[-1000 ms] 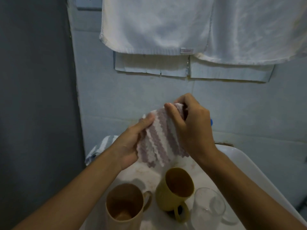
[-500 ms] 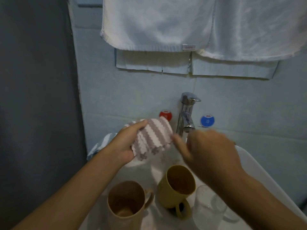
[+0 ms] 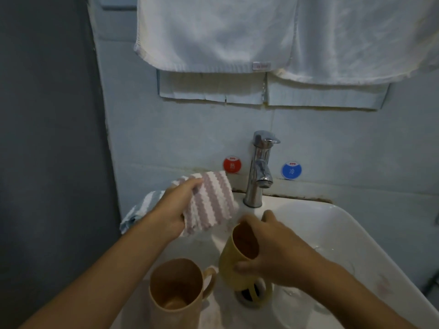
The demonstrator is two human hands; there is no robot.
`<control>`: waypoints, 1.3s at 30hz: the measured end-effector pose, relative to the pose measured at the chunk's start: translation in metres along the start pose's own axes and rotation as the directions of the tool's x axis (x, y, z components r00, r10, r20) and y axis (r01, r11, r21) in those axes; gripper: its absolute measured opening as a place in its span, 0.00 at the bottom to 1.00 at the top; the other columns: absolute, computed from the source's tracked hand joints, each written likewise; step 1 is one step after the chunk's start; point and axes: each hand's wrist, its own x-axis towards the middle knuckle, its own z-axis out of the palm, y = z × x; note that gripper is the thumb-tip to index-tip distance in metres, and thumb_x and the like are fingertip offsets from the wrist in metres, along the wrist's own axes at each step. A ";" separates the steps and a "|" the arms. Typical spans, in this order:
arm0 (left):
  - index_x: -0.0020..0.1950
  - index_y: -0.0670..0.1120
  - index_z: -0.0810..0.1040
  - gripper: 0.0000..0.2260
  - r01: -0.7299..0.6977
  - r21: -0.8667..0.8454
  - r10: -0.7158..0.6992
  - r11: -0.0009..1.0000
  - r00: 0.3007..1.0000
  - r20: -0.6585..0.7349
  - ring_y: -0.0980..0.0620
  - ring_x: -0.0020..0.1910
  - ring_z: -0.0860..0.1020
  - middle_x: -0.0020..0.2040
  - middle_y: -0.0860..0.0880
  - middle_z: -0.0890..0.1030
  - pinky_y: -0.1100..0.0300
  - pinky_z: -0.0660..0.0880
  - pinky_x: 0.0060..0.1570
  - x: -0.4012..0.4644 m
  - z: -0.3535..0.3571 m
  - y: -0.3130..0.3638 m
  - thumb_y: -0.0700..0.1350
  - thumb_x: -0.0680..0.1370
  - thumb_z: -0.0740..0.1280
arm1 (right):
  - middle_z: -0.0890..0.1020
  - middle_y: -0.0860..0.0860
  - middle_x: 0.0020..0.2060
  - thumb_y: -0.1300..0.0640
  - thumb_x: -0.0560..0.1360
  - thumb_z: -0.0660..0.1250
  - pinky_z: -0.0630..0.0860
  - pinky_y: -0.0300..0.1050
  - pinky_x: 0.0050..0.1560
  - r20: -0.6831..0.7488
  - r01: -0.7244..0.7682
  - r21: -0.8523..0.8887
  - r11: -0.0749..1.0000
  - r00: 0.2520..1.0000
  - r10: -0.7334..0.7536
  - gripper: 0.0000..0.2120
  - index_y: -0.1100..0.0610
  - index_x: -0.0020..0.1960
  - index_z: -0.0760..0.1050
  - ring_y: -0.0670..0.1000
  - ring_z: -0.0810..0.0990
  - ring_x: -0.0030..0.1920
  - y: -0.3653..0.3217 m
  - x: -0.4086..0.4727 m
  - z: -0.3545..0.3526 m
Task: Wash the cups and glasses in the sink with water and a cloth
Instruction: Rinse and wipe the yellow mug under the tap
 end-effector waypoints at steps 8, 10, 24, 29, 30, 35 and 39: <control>0.64 0.47 0.73 0.15 -0.175 0.510 0.234 0.842 0.971 -0.053 0.54 0.41 0.75 0.51 0.50 0.78 0.60 0.71 0.38 -0.001 0.001 -0.006 0.54 0.81 0.62 | 0.68 0.43 0.64 0.45 0.66 0.78 0.78 0.45 0.58 -0.169 0.148 0.314 0.938 0.981 -0.099 0.44 0.39 0.72 0.54 0.47 0.71 0.62 -0.001 -0.006 -0.017; 0.62 0.49 0.72 0.13 -0.197 0.587 0.232 0.785 0.973 0.015 0.52 0.44 0.75 0.54 0.50 0.77 0.59 0.71 0.42 -0.002 0.003 -0.010 0.55 0.82 0.61 | 0.69 0.43 0.64 0.46 0.66 0.79 0.79 0.44 0.56 -0.197 0.136 0.374 0.917 0.978 -0.065 0.45 0.42 0.72 0.54 0.47 0.72 0.61 0.000 -0.003 -0.015; 0.65 0.53 0.77 0.31 -0.115 0.451 -0.096 0.885 0.903 0.419 0.48 0.60 0.80 0.59 0.49 0.83 0.47 0.73 0.64 -0.005 0.009 -0.028 0.72 0.72 0.60 | 0.71 0.43 0.58 0.42 0.67 0.77 0.75 0.36 0.47 -0.325 0.110 0.692 0.714 0.930 0.172 0.38 0.48 0.71 0.63 0.46 0.74 0.56 0.006 0.017 0.014; 0.68 0.53 0.69 0.42 -0.152 0.532 -0.097 0.833 0.906 0.412 0.41 0.58 0.80 0.60 0.49 0.79 0.43 0.78 0.59 -0.010 0.010 -0.030 0.70 0.59 0.75 | 0.75 0.48 0.63 0.44 0.69 0.75 0.75 0.36 0.46 -0.311 0.115 0.731 0.673 0.934 0.178 0.38 0.51 0.74 0.64 0.48 0.76 0.58 0.017 0.019 0.008; 0.67 0.53 0.69 0.42 -0.146 0.513 -0.090 0.846 0.909 0.407 0.38 0.58 0.80 0.58 0.48 0.80 0.40 0.78 0.58 -0.009 0.010 -0.030 0.70 0.59 0.76 | 0.74 0.48 0.64 0.44 0.70 0.75 0.75 0.37 0.47 -0.300 0.118 0.740 0.662 0.939 0.167 0.38 0.51 0.74 0.64 0.49 0.75 0.59 0.018 0.020 0.007; 0.63 0.52 0.71 0.36 -0.158 0.465 -0.028 0.871 0.929 0.368 0.34 0.59 0.79 0.53 0.46 0.83 0.38 0.76 0.59 -0.010 0.012 -0.032 0.65 0.61 0.77 | 0.77 0.48 0.62 0.44 0.69 0.76 0.76 0.40 0.49 -0.203 0.095 0.798 0.595 0.972 0.117 0.33 0.48 0.71 0.68 0.48 0.77 0.57 0.020 0.024 0.006; 0.63 0.47 0.76 0.26 -0.040 0.274 -0.052 0.961 0.946 0.319 0.44 0.49 0.84 0.50 0.45 0.85 0.49 0.82 0.45 -0.007 0.011 -0.027 0.58 0.69 0.74 | 0.80 0.48 0.59 0.39 0.65 0.77 0.79 0.50 0.58 -0.151 0.068 0.840 0.538 0.982 0.112 0.35 0.48 0.67 0.71 0.50 0.81 0.58 0.025 0.027 0.008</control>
